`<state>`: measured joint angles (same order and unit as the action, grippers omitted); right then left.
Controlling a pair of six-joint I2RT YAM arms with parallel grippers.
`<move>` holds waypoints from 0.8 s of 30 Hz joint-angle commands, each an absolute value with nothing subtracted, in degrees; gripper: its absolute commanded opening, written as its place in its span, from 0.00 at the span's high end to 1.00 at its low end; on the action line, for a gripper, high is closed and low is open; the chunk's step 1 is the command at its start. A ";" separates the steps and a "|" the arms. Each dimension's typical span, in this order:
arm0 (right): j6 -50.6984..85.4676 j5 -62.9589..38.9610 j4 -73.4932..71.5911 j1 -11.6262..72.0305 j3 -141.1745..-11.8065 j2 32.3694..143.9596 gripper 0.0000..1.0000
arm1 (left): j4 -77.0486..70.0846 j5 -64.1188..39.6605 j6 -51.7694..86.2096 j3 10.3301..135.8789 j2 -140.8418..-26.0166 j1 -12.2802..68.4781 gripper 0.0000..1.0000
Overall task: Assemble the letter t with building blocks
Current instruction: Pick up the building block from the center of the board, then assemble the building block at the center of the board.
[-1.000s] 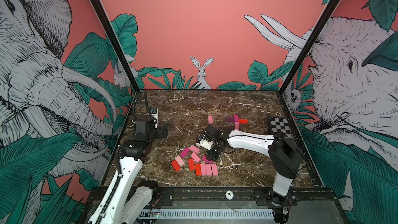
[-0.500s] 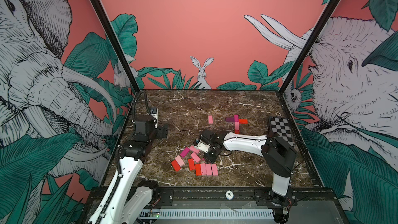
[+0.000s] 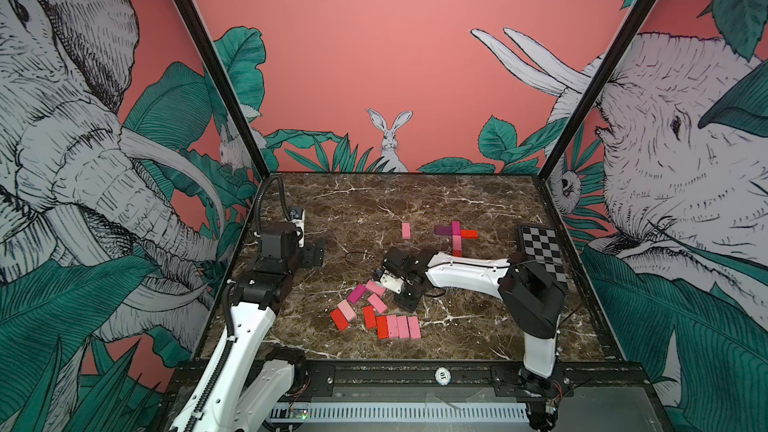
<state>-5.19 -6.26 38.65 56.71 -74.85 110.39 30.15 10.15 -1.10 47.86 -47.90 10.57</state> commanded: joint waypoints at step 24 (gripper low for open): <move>-45.20 -12.65 57.61 42.52 -120.31 127.16 0.95 | 29.79 10.09 -1.22 47.04 -45.56 10.46 0.01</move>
<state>-41.17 -11.84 53.15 43.51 -115.22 124.07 30.13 9.91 -1.10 47.83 -46.70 10.57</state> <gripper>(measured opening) 0.260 0.991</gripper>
